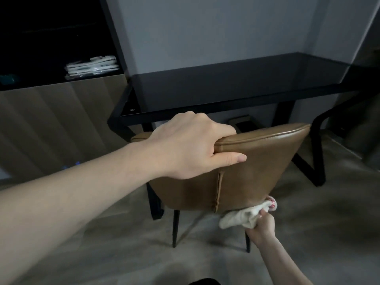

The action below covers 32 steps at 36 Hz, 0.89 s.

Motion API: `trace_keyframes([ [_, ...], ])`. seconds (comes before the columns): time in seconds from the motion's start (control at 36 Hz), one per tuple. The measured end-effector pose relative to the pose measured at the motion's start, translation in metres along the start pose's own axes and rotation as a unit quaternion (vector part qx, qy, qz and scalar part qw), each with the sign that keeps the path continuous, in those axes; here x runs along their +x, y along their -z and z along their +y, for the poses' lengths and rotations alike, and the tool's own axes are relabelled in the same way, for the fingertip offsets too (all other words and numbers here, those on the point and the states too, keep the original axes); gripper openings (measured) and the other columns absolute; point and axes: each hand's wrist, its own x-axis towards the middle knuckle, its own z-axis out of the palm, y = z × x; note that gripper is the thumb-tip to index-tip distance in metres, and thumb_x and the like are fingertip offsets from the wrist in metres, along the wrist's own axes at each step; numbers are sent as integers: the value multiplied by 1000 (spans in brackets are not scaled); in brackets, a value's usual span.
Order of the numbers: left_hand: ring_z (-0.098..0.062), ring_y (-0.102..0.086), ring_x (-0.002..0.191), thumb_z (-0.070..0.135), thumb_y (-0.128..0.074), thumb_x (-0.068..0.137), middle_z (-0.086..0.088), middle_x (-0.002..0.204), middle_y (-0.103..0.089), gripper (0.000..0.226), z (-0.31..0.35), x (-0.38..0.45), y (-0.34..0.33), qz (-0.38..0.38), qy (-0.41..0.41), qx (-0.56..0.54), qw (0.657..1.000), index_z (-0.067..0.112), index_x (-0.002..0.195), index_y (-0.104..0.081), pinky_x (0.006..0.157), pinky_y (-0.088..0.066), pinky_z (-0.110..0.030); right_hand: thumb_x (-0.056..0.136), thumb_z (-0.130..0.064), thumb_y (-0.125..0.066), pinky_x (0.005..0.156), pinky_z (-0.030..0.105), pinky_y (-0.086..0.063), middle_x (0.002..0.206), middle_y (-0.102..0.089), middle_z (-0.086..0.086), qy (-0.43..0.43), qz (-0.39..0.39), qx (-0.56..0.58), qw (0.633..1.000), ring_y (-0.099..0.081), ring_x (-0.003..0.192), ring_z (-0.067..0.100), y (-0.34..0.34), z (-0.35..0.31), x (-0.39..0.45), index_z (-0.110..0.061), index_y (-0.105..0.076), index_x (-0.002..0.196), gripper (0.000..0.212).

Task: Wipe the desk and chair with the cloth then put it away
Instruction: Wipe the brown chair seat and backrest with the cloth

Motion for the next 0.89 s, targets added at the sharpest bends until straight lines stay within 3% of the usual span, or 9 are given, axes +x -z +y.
trace_keyframes([
  [0.08,-8,-53,56,76,-41,92,9,53,-53,47,1,-2,2,-6,9,-4,1000,34,83,-59,57,-42,-31,103,-20,-30,84,36,-47,71,-68,9,66,-43,47,996,-64,80,22,-6,-12,-27,-13,-59,98,30],
  [0.19,-7,-54,61,76,-43,92,11,58,-55,46,3,-7,5,-16,23,-12,1000,34,88,-62,65,-52,-36,88,-12,-33,46,30,-37,51,-31,6,176,-51,-66,981,-36,43,24,-23,-22,-77,-12,-29,59,29],
  [0.28,-5,-53,61,75,-45,93,12,61,-55,44,4,-10,9,-18,20,-20,999,35,85,-60,64,-49,-35,82,-32,-39,50,36,-27,47,-19,0,270,-186,-132,935,-22,47,22,-55,-42,-130,-22,-15,58,36],
  [0.39,-6,-57,69,81,-43,88,12,70,-62,52,5,-14,12,-38,52,-61,996,35,86,-67,64,-50,-34,54,-78,-62,54,41,-46,65,-56,32,262,-117,-140,948,-54,53,34,-81,-62,-161,10,-51,86,95],
  [0.44,-11,-63,78,76,-41,92,14,82,-70,53,4,-16,18,-46,70,-137,987,34,93,-73,75,-55,-39,81,-67,-58,60,42,-49,97,-55,33,254,-98,-81,959,-57,68,33,-95,-65,-187,0,-49,119,78],
  [0.5,-12,-65,86,57,-43,102,13,89,-73,48,0,-16,25,-37,82,-233,968,27,88,-77,87,-53,-42,104,-48,-36,59,37,-40,93,-46,34,277,-97,-42,955,-43,66,34,-111,-61,-213,-11,-52,104,41],
  [0.58,-6,-66,99,43,-46,104,15,101,-76,40,-13,-17,32,-34,102,-311,944,32,94,-83,95,-48,-33,104,-53,-35,60,38,-41,78,-40,39,271,-184,-29,944,-42,66,52,-132,-45,-240,-9,-46,102,45],
  [0.72,-32,-56,66,62,-49,93,-20,69,-59,67,-47,-38,27,-58,140,-259,954,2,66,-58,76,-49,-51,96,-54,-53,88,62,-54,135,-61,18,236,-175,16,956,-64,117,41,-160,-12,-269,-23,-41,146,61],
  [0.89,-31,-71,88,90,-43,79,0,89,-74,82,-89,-64,19,-70,223,-250,939,13,49,-39,81,-53,-41,103,-49,-39,88,58,-54,91,-60,27,85,-7,11,996,-63,96,50,-189,15,-236,0,-46,121,52],
])
